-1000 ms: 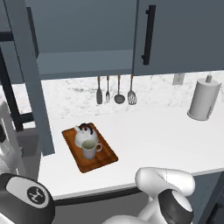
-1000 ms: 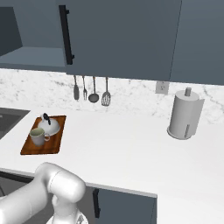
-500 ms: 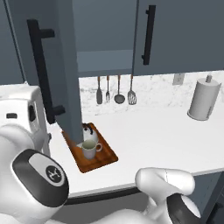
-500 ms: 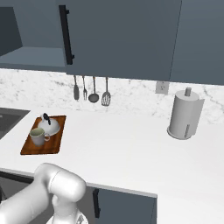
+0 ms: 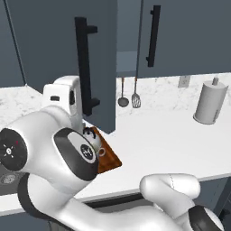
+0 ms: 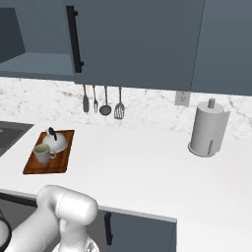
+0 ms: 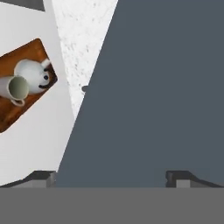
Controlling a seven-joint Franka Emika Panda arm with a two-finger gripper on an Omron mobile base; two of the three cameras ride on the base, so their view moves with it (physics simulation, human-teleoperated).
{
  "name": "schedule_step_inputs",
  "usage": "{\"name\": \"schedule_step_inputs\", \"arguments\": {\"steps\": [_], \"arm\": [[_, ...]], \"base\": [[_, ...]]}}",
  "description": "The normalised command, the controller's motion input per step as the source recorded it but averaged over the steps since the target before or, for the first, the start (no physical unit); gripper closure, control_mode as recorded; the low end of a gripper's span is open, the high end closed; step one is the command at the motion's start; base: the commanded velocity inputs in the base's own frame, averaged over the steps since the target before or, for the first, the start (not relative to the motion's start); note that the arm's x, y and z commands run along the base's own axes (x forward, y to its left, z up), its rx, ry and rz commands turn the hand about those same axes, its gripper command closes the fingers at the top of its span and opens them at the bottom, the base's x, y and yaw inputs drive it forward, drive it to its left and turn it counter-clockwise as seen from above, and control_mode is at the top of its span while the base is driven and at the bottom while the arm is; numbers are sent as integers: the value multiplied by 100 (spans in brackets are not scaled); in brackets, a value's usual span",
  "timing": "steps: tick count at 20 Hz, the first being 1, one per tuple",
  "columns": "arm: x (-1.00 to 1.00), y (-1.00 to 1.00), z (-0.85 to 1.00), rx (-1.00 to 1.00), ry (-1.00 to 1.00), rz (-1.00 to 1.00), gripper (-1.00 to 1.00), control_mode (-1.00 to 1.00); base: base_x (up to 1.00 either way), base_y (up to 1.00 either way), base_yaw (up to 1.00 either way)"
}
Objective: Pick the kettle from the counter and place it on the tray. Then pick the mug from the cabinet and place it on the tray. Then close the cabinet doors.
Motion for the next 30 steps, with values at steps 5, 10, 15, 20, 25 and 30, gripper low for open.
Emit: {"name": "schedule_step_inputs", "arguments": {"steps": [5, 10, 15, 20, 25, 30], "arm": [[63, -71, 0, 0, 1, -10, -100, -100], [77, -62, 0, 0, 9, -8, -100, -100], [89, -53, -3, 0, 13, -3, -100, -100], [98, -38, -3, 0, 12, 0, -100, -100], [97, -36, -4, 0, 8, 0, -100, -100], [78, -30, -23, 0, 2, 5, -100, -100]], "base": [[0, 0, 0], [0, 0, 0], [0, 0, 0], [0, 0, 0], [0, 0, 0], [0, 0, 0]]}}
